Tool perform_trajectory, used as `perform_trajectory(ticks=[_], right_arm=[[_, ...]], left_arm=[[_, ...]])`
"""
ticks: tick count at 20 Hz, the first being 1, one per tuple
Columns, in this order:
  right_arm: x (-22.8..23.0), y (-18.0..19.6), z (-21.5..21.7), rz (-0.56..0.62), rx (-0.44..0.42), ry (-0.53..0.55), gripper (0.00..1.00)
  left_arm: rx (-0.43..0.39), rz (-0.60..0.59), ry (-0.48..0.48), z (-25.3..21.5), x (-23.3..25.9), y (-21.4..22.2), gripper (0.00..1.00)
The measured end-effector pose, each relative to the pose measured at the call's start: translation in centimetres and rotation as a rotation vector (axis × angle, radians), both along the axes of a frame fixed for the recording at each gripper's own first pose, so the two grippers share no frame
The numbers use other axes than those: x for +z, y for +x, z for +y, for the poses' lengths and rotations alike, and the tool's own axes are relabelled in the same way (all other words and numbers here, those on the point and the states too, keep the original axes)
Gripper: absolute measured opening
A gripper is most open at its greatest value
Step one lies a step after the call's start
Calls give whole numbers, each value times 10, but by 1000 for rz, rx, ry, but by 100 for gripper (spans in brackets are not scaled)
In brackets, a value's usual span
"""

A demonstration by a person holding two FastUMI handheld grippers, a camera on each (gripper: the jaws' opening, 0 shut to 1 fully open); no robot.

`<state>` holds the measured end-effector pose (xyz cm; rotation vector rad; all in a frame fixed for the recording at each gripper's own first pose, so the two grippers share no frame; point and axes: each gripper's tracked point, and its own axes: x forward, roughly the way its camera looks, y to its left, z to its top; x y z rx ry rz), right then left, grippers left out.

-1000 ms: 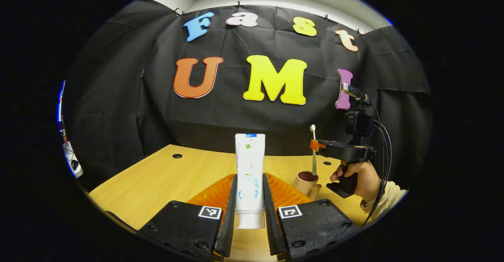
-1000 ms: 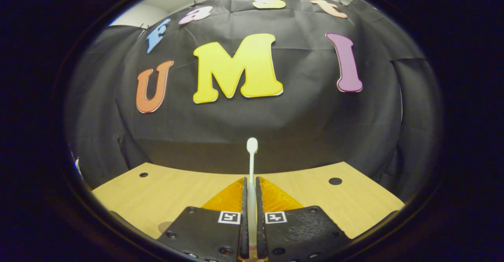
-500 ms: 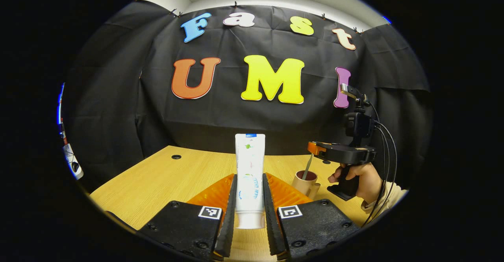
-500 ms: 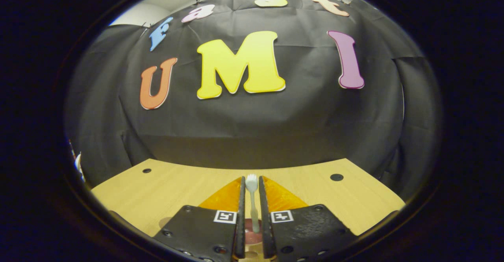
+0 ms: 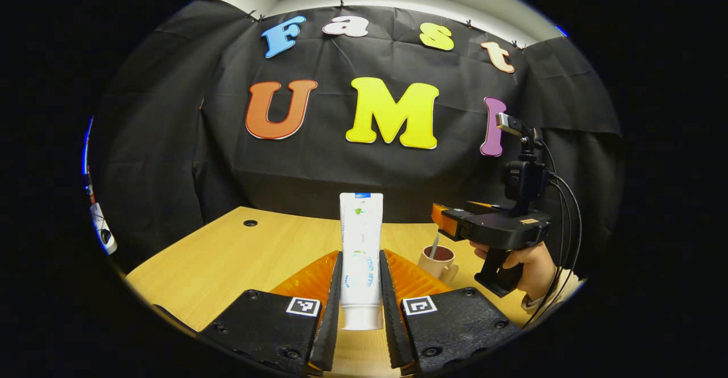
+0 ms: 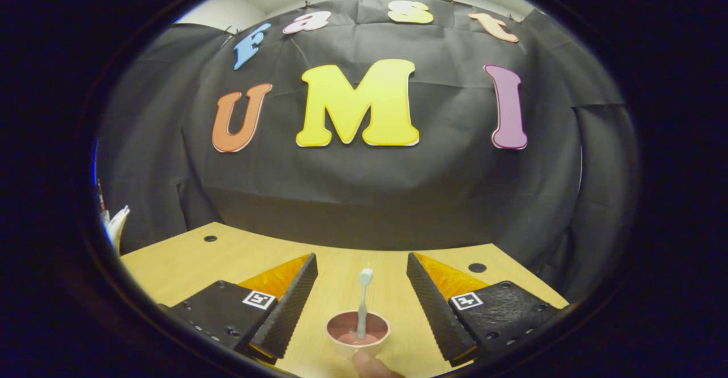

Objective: Put the toothbrush and toothpaste on the desktop into the cup, then pick up the cup and place it on the coaster on the desktop.

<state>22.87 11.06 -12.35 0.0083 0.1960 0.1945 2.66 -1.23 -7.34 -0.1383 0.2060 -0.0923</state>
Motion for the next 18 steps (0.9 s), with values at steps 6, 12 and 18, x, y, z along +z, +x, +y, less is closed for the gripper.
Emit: perform_trajectory(ticks=[6, 12, 18], right_arm=[[17, -49, -20, -55, 11, -47, 95], [32, -106, -51, -54, 41, 18, 95], [37, -148, -86, -92, 46, 32, 98]], left_arm=[[-16, 15, 20, -11, -4, -2, 39], [72, 21, 27, -1, -4, -5, 39], [61, 34, 19, -31, 0, 5, 39]])
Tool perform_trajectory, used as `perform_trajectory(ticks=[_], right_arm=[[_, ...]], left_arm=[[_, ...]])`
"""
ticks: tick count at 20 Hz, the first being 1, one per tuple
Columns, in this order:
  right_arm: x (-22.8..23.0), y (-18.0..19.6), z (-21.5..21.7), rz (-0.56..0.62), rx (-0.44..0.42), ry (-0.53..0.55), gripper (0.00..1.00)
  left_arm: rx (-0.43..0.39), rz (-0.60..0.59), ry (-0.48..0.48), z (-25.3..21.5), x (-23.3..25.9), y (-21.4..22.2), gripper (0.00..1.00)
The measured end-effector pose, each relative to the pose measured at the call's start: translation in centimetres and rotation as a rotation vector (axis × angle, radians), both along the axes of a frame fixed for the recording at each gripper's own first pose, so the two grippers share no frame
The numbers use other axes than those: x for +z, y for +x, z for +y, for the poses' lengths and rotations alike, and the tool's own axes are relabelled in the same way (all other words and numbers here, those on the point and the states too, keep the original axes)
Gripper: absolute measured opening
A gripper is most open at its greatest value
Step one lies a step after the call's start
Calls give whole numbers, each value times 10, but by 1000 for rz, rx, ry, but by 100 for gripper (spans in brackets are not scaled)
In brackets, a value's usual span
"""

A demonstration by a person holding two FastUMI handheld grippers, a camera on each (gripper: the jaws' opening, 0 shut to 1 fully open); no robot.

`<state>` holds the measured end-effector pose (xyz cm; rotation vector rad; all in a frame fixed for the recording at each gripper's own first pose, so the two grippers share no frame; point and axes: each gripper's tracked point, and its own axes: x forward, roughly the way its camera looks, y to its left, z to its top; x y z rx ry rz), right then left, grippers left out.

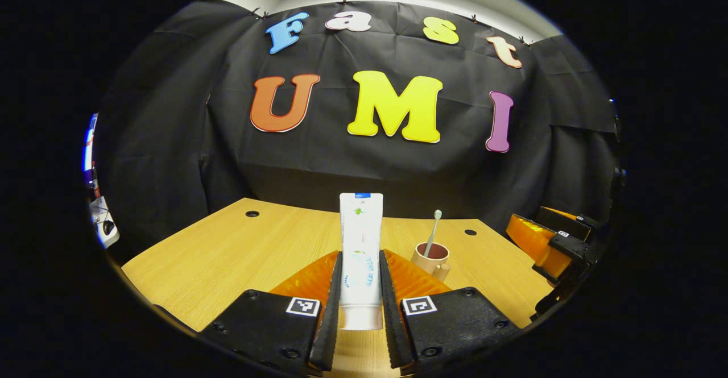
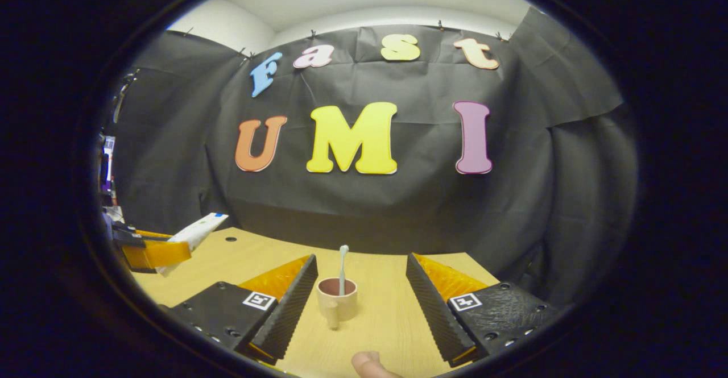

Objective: Put the toothbrush and toothpaste on the desktop into the cup, then pick up the cup and place it on the coaster on the desktop.

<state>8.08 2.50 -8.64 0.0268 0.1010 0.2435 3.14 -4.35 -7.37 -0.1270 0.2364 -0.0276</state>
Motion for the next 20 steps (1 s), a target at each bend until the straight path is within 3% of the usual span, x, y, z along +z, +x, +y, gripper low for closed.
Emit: perform_trajectory(ticks=[6, 15, 17, 20], right_arm=[[-13, -12, -20, 16, -1, -1, 95], [-25, -15, -52, 47, -24, 61, 95], [-27, -13, -60, 51, -32, 65, 95], [-32, -8, -67, 74, -35, 87, 95]], left_arm=[[-20, -34, 6, -31, 12, 47, 39], [-113, -144, 36, -102, 41, 111, 38], [-138, -130, 9, -119, 36, 123, 34], [-148, -106, -63, -138, 19, 151, 38]])
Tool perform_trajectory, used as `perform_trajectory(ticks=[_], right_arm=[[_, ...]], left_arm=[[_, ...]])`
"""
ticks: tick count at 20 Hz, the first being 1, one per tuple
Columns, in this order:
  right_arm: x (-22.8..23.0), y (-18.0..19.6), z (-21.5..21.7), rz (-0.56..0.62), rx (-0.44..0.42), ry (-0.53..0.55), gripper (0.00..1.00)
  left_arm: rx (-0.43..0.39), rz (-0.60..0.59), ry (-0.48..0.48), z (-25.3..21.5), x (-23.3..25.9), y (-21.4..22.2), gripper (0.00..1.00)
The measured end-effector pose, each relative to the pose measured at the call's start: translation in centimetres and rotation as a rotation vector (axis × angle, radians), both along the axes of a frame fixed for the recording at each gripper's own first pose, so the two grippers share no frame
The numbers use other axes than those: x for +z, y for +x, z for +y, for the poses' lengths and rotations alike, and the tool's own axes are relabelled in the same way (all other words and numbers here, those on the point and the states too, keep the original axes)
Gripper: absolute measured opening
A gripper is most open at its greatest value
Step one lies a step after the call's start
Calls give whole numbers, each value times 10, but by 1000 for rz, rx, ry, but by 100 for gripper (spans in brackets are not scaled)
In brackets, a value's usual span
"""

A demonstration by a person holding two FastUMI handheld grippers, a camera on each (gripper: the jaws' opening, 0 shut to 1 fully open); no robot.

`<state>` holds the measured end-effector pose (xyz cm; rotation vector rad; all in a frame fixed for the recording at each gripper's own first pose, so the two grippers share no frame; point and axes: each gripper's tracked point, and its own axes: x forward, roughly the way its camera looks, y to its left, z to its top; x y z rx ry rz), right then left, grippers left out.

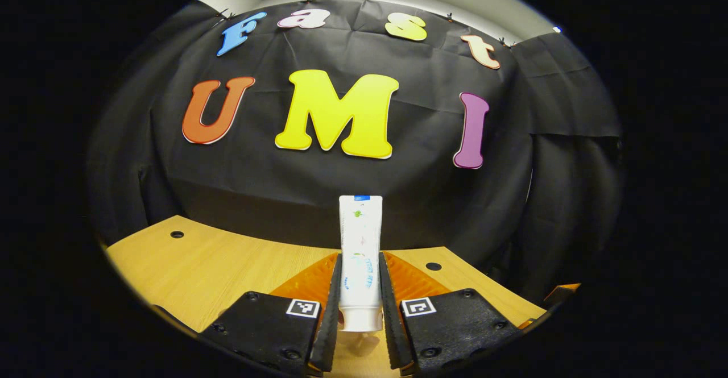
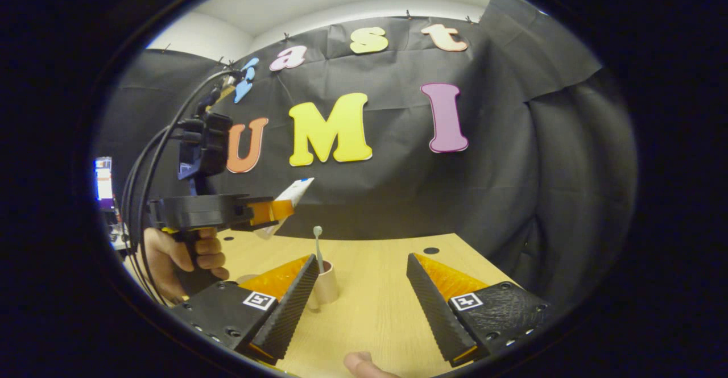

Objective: Put the toothbrush and toothpaste on the desktop into the cup, then pick up the cup and place it on the coaster on the desktop.

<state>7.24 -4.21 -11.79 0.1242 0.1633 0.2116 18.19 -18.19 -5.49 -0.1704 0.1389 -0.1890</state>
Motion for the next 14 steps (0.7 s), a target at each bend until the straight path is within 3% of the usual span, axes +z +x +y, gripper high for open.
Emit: perform_trajectory(ticks=[6, 14], right_arm=[[-18, 7, 2, 50, 42, 36, 94], [-22, 12, -4, 74, 41, 83, 96]], left_arm=[[-25, 117, -21, -20, -50, 28, 38], [-30, 104, 18, -21, -51, 28, 40]])
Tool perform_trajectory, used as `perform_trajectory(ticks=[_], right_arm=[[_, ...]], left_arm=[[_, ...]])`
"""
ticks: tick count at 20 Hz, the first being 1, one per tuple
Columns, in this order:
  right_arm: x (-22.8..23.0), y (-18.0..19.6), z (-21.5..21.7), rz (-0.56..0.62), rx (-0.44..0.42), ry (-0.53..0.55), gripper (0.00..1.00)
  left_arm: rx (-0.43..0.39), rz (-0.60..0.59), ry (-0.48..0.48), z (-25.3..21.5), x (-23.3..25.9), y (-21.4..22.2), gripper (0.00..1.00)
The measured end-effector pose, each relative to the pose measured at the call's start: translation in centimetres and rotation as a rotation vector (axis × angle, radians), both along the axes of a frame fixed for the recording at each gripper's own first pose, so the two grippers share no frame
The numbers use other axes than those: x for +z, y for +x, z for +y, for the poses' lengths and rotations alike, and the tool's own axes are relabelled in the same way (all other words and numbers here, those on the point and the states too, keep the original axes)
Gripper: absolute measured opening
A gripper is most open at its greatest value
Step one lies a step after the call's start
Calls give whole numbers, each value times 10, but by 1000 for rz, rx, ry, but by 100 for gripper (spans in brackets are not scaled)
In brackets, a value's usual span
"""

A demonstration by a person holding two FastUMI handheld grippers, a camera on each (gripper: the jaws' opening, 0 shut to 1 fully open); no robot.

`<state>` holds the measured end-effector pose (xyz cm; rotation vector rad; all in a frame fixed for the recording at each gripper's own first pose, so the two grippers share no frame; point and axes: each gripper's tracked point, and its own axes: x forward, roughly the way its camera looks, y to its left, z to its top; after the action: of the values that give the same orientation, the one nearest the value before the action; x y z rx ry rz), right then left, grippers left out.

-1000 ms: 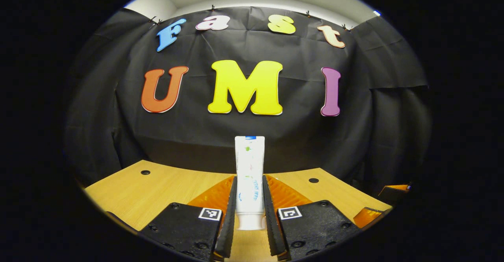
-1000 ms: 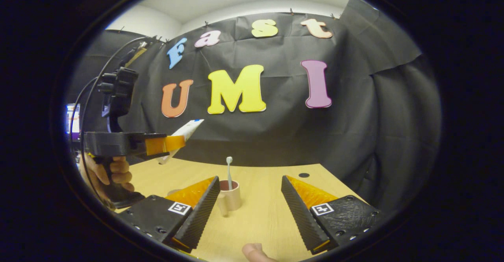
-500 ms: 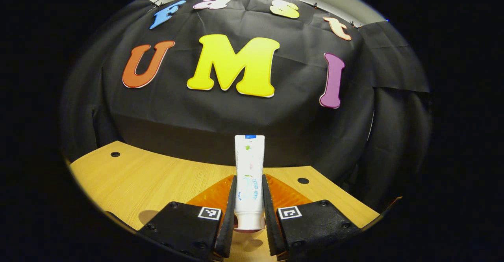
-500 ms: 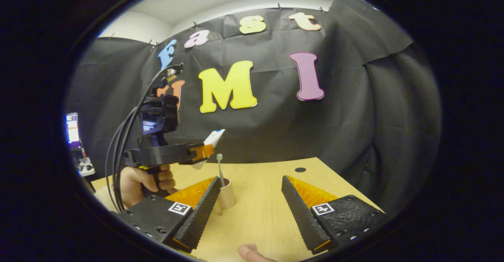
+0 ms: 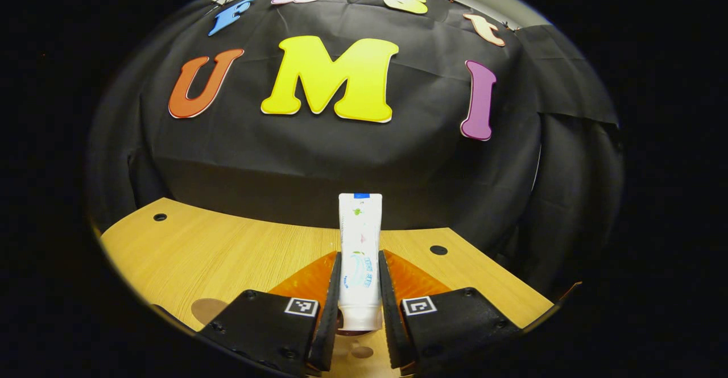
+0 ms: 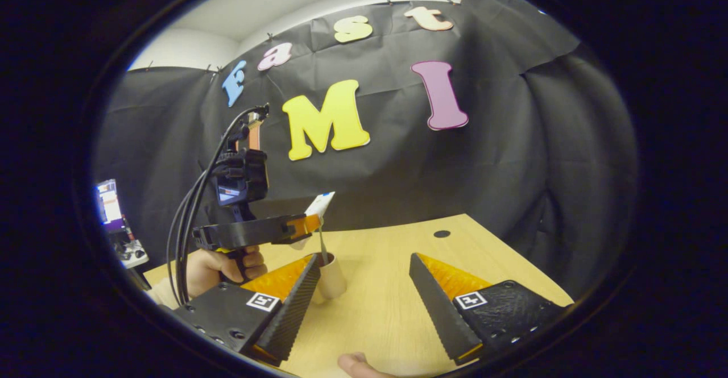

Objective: Put the toothbrush and toothpaste on the desktop into the cup, then pick up the cup and place it on the coaster on the desktop.

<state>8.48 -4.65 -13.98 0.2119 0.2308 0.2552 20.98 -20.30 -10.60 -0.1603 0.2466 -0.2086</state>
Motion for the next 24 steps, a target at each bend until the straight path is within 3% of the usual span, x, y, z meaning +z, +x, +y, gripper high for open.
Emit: perform_trajectory(ticks=[5, 14, 15, 16, 17, 21, 22, 24], right_arm=[[-1, -3, 8, 4, 27, 9, 96], [-1, -6, 15, 3, 32, -23, 96], [-2, -6, 17, 4, 33, -25, 96], [-3, -6, 18, 5, 32, -29, 96], [-4, -7, 19, 8, 32, -34, 96], [-8, -8, 31, 16, 37, -61, 96], [-10, -8, 38, 24, 38, -71, 96], [-14, -7, 48, 28, 51, -104, 99]], left_arm=[[4, -12, 19, 6, 5, 0, 44], [12, -14, 27, 18, 11, -13, 41], [17, -12, 25, 22, 11, -15, 50], [25, -9, 26, 25, 10, -17, 39], [30, -2, 29, 29, 8, -19, 50], [25, 11, -7, 41, 8, -40, 71], [24, -11, -18, 47, 13, -51, 85], [28, -34, -16, 55, 18, -67, 87]])
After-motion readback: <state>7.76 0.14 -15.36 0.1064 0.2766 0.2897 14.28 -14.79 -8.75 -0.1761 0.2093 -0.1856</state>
